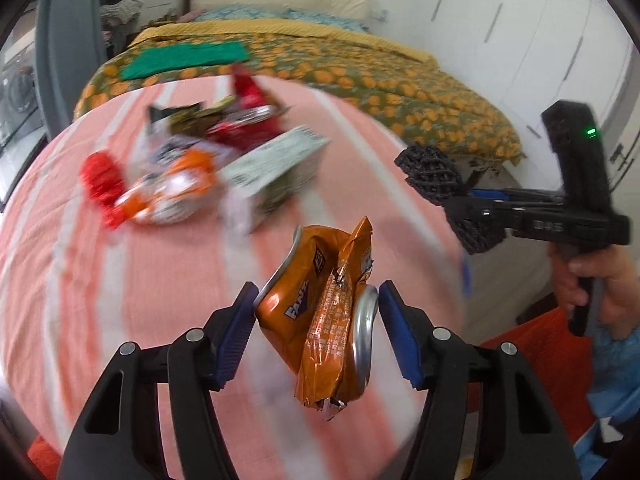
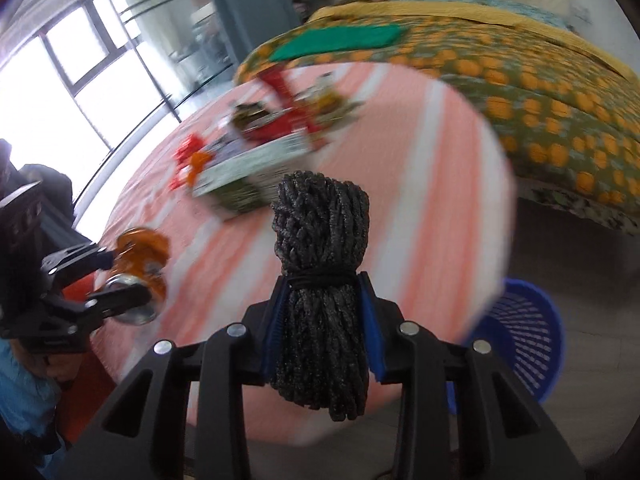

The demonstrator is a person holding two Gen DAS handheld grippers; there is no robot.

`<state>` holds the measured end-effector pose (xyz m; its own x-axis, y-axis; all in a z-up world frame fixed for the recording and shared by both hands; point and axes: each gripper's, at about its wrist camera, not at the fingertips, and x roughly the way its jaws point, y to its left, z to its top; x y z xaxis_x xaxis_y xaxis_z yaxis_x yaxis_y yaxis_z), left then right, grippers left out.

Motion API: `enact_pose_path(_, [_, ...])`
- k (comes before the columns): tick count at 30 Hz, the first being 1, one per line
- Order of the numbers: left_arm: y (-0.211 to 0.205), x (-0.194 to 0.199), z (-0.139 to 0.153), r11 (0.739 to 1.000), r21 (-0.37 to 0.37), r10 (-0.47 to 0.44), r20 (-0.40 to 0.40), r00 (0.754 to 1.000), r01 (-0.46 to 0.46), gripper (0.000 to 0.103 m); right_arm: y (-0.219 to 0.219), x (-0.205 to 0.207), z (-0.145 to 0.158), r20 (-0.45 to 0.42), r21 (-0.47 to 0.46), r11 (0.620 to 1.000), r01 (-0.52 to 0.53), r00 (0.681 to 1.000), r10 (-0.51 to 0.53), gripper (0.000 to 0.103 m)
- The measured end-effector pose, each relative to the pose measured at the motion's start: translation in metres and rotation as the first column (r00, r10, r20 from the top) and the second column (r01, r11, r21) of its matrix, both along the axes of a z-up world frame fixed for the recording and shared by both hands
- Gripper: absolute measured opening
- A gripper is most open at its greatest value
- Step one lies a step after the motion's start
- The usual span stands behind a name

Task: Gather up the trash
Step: 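Carry both items to the blue wastebasket and open both tools to drop them, then move both tools back over the table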

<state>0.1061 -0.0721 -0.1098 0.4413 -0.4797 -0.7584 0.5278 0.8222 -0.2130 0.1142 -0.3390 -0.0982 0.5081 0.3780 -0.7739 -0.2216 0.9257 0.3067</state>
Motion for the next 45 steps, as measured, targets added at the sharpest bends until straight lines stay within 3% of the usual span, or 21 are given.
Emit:
enact_pose_path(5, [-0.091, -0.003, 0.013, 0.991, -0.061, -0.122, -0.029, 0.992, 0.121, 0.062, -0.097, -0.008, -0.018, -0.028, -0.048, 0.983, 0.177, 0.984, -0.178, 0.033])
enact_pose_path(10, [-0.191, -0.006, 0.006, 0.976, -0.053, -0.216, -0.066, 0.974, 0.213, 0.063, -0.159, -0.006, -0.057, -0.078, -0.108, 0.958, 0.267, 0.958, -0.276, 0.033])
enact_pose_path(14, [-0.258, -0.006, -0.019, 0.97, -0.015, -0.244, -0.101, 0.965, 0.244, 0.064, -0.191, -0.001, -0.088, -0.107, -0.128, 0.945, 0.301, 0.943, -0.314, 0.033])
enact_pose_path(20, [-0.31, 0.019, -0.077, 0.973, 0.051, -0.217, -0.147, 0.965, 0.227, 0.065, -0.224, 0.01, -0.112, -0.149, -0.071, 0.94, 0.334, 0.928, -0.341, 0.034])
enact_pose_path(22, [-0.325, 0.019, -0.082, 0.968, 0.102, -0.225, -0.056, 0.973, 0.23, 0.067, -0.233, 0.014, -0.115, -0.151, -0.049, 0.936, 0.348, 0.924, -0.351, 0.037])
enact_pose_path(24, [-0.333, 0.025, -0.089, 0.965, 0.124, -0.23, -0.034, 0.973, 0.233, 0.075, -0.243, 0.019, -0.121, -0.165, -0.015, 0.928, 0.373, 0.914, -0.37, 0.052])
enact_pose_path(25, [-0.337, 0.026, -0.09, 0.963, 0.13, -0.234, -0.026, 0.972, 0.235, 0.079, -0.248, 0.02, -0.124, -0.178, 0.005, 0.923, 0.385, 0.909, -0.378, 0.064])
enact_pose_path(32, [-0.349, 0.033, -0.083, 0.971, 0.091, -0.224, -0.002, 0.975, 0.223, 0.084, -0.278, 0.014, -0.112, -0.156, 0.071, 0.88, 0.47, 0.876, -0.456, 0.065])
enact_pose_path(35, [-0.339, 0.031, -0.066, 0.976, 0.047, -0.212, 0.021, 0.977, 0.211, 0.086, -0.287, 0.005, -0.094, -0.107, 0.075, 0.857, 0.51, 0.859, -0.501, 0.074])
enact_pose_path(41, [-0.277, 0.009, -0.02, 0.981, -0.046, -0.181, 0.102, 0.978, 0.186, 0.095, -0.279, -0.008, -0.055, 0.044, 0.027, 0.839, 0.544, 0.837, -0.545, 0.077])
enact_pose_path(45, [-0.213, -0.001, -0.019, 0.992, -0.016, -0.124, 0.105, 0.987, 0.126, 0.097, -0.238, -0.011, -0.031, 0.165, -0.041, 0.864, 0.502, 0.856, -0.489, 0.08])
